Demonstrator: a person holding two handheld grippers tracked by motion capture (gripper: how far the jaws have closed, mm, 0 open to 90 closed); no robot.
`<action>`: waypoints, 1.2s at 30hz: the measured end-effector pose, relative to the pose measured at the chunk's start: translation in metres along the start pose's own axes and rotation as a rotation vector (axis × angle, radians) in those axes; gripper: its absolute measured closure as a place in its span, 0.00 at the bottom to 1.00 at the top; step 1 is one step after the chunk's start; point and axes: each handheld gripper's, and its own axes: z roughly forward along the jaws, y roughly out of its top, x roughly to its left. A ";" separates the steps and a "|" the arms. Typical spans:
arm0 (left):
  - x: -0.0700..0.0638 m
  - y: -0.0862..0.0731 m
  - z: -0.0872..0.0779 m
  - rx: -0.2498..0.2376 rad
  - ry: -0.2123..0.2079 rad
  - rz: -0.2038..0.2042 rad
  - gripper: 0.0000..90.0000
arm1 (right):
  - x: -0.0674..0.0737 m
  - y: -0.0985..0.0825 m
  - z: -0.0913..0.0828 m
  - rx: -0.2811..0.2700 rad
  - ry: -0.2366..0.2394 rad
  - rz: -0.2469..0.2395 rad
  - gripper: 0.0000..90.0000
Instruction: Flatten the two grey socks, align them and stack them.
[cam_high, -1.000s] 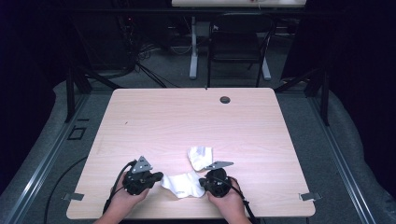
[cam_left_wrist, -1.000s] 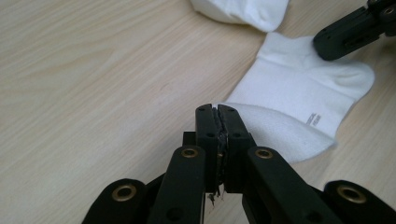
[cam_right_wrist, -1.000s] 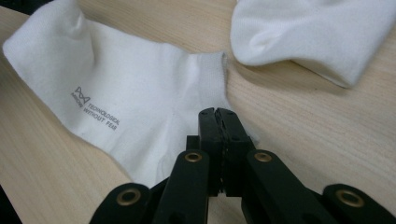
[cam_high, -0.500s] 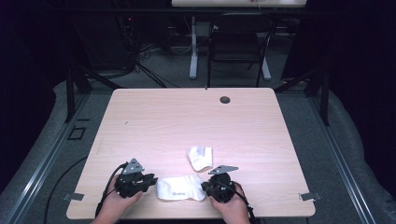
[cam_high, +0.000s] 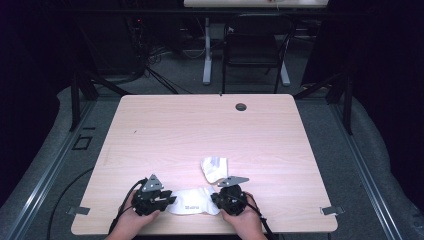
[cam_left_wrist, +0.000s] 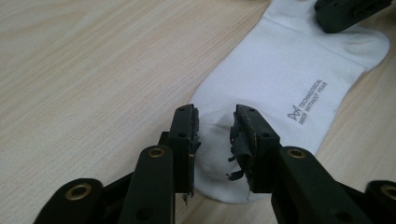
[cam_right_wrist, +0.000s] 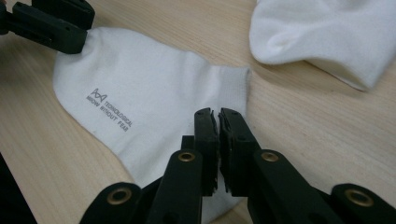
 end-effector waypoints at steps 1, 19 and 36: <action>0.000 0.000 0.000 0.000 0.000 0.000 0.76 | 0.000 0.000 0.000 0.000 0.000 0.000 0.95; 0.001 0.002 0.003 -0.036 -0.013 -0.008 0.68 | 0.000 0.001 -0.014 0.010 0.000 0.021 0.92; 0.015 0.005 -0.002 -0.084 0.016 -0.048 0.60 | -0.015 0.047 0.013 -0.059 -0.079 -0.043 0.82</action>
